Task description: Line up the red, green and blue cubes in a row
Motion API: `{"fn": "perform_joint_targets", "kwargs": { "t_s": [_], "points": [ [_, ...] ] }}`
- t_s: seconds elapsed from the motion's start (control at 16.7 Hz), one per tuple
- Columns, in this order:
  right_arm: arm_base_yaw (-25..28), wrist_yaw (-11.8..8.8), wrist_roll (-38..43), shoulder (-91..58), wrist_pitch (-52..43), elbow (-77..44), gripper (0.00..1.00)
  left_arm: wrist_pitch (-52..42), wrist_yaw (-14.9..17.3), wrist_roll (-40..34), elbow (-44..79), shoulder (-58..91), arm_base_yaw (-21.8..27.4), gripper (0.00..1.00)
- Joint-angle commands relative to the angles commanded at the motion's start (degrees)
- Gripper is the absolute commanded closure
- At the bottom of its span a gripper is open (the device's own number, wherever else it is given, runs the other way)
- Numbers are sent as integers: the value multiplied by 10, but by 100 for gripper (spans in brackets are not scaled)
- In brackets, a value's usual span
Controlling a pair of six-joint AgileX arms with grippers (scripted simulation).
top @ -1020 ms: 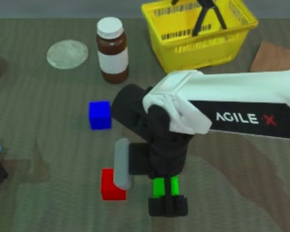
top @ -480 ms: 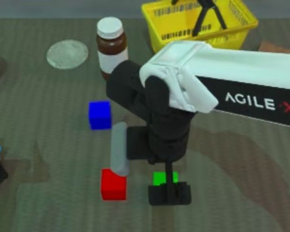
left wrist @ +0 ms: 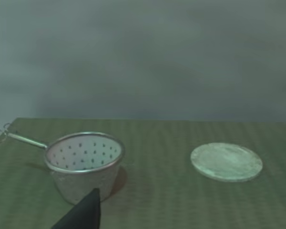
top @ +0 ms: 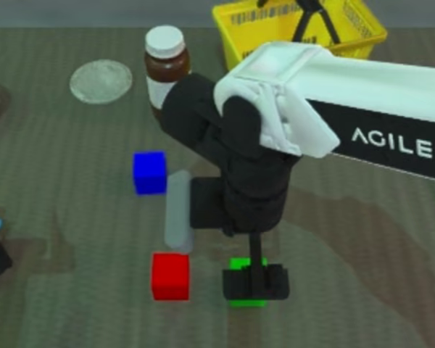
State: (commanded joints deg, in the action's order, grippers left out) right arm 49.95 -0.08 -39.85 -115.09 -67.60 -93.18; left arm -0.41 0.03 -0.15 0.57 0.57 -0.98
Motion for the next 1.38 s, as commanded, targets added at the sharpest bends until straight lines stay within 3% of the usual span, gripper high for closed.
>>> {"fn": "perform_joint_targets", "kwargs": {
  "t_s": [0.36, 0.84, 1.38],
  "points": [
    [-69, -13, 44, 144, 100, 105, 0, -103, 1, -40, 157, 161, 35, 0],
    [-255, -31, 186, 570, 336, 433, 0, -363, -1, -135, 558, 647, 117, 0],
    [-436, -17, 342, 998, 579, 809, 0, -635, 2, -232, 964, 1126, 209, 0]
  ]
}}
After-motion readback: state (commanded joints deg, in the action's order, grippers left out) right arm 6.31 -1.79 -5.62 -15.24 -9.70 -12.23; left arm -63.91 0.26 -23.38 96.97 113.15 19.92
